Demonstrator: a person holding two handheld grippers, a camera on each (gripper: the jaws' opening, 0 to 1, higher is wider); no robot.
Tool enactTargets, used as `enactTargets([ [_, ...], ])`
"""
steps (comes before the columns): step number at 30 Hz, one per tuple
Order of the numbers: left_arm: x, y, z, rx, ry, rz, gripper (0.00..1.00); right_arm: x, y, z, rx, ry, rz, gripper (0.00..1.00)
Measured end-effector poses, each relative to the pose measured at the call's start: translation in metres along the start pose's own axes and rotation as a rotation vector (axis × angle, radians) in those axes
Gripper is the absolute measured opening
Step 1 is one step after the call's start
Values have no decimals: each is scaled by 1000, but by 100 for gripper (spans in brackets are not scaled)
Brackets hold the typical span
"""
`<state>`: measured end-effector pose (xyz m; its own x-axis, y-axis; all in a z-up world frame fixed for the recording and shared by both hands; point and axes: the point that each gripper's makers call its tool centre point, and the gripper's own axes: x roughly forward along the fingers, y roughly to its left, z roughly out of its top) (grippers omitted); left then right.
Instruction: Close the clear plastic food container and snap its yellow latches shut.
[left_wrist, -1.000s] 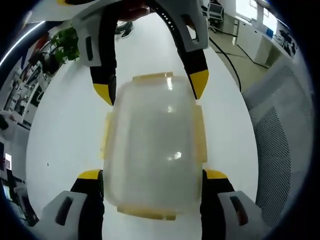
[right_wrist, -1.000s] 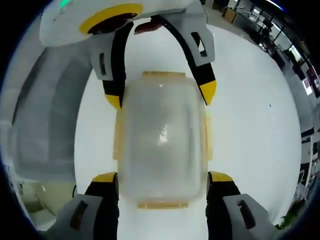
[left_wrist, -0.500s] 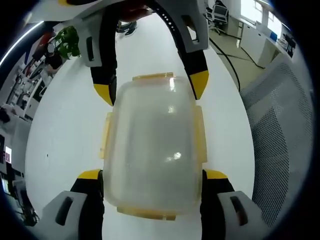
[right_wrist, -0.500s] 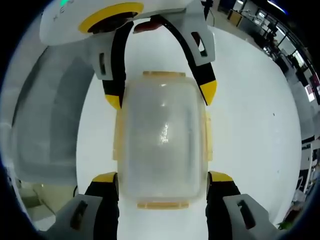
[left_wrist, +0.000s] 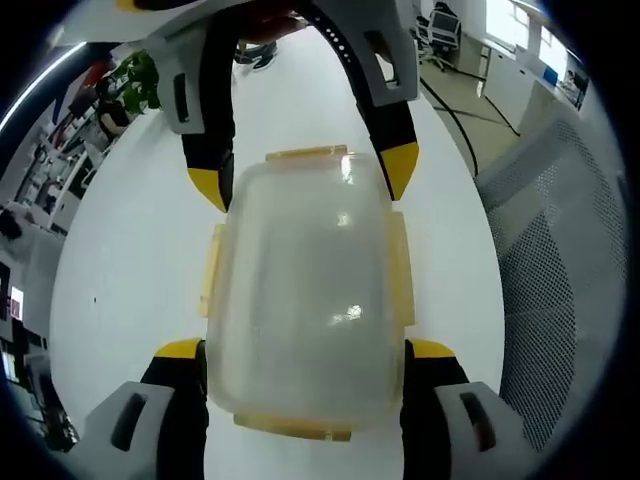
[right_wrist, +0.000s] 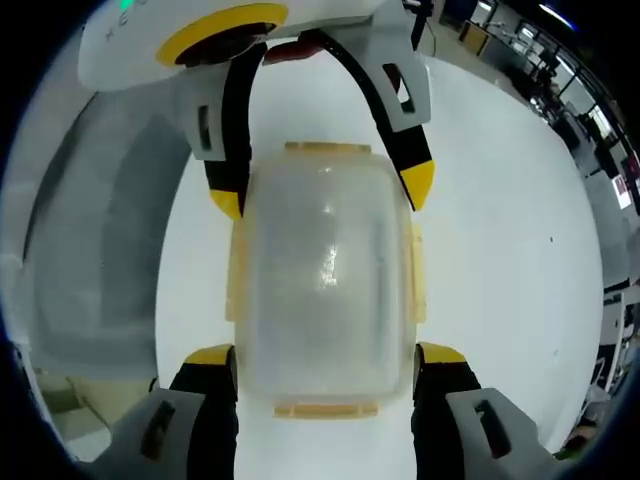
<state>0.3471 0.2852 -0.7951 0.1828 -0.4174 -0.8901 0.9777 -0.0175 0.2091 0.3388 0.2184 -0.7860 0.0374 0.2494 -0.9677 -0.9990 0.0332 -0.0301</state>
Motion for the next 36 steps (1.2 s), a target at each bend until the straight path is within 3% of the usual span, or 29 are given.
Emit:
enactTargets([
  [36,-21,-15,-43,1,10,4,80,12,17,46,6,-5,-4,71],
])
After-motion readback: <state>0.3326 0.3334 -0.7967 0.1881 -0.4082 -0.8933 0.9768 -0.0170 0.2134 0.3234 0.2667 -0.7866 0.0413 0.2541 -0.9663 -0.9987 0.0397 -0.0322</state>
